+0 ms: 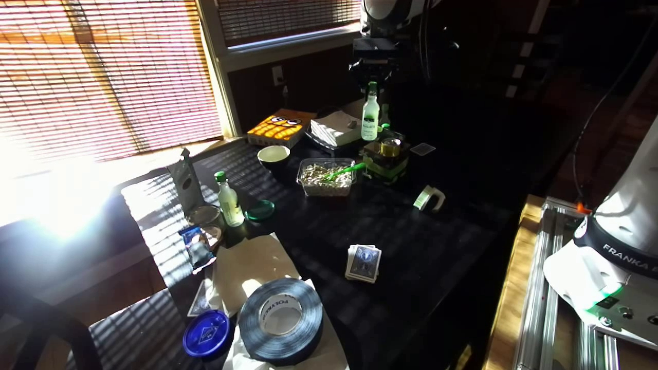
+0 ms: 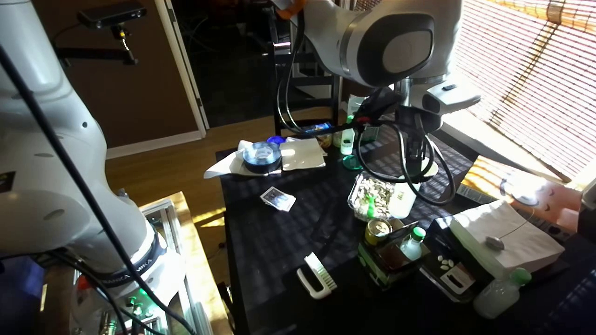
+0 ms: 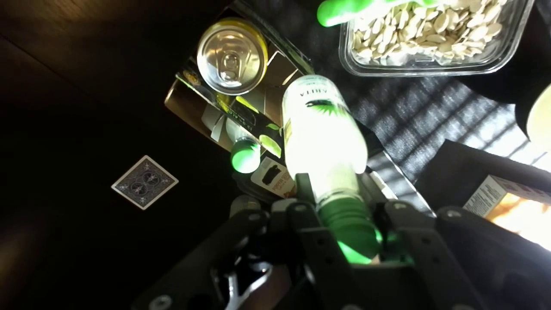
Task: Move one bottle to the right
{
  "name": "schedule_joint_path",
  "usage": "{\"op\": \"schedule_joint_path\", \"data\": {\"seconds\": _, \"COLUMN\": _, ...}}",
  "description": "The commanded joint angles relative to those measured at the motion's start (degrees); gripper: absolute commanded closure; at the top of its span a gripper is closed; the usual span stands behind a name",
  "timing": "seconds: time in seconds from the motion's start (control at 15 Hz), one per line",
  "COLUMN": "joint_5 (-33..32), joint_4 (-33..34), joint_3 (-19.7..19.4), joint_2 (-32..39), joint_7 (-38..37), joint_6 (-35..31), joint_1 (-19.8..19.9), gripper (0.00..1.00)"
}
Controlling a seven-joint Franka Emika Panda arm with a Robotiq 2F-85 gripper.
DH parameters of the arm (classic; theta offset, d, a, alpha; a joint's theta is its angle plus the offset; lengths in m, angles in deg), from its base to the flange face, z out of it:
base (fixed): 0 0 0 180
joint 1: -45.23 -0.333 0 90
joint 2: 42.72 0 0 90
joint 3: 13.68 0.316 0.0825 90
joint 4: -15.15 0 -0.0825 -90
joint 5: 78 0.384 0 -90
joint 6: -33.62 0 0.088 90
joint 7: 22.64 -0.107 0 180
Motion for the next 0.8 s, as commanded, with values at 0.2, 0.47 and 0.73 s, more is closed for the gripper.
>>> {"op": "schedule_joint_path", "data": {"seconds": 0.2, "joint_5": -4.5, "joint_4": -2.2, "joint_3": 0.3, "joint_2": -0.9, "joint_7": -6.8, "joint_6": 0.3, "joint_1": 0.1, "gripper": 0.93}}
{"op": "schedule_joint_path", "data": {"seconds": 0.47, "joint_5": -5.9, "joint_4": -2.4, "joint_3": 0.3, "joint_2": -0.1, "joint_7": -9.4, "joint_6": 0.4, "joint_1": 0.1, "gripper": 0.93}}
{"op": "schedule_joint_path", "data": {"seconds": 0.73, "joint_5": -5.5, "joint_4": -2.5, "joint_3": 0.5, "joint_2": 0.7, "joint_7": -11.0, "joint_6": -0.4, "joint_1": 0.1, "gripper": 0.93}}
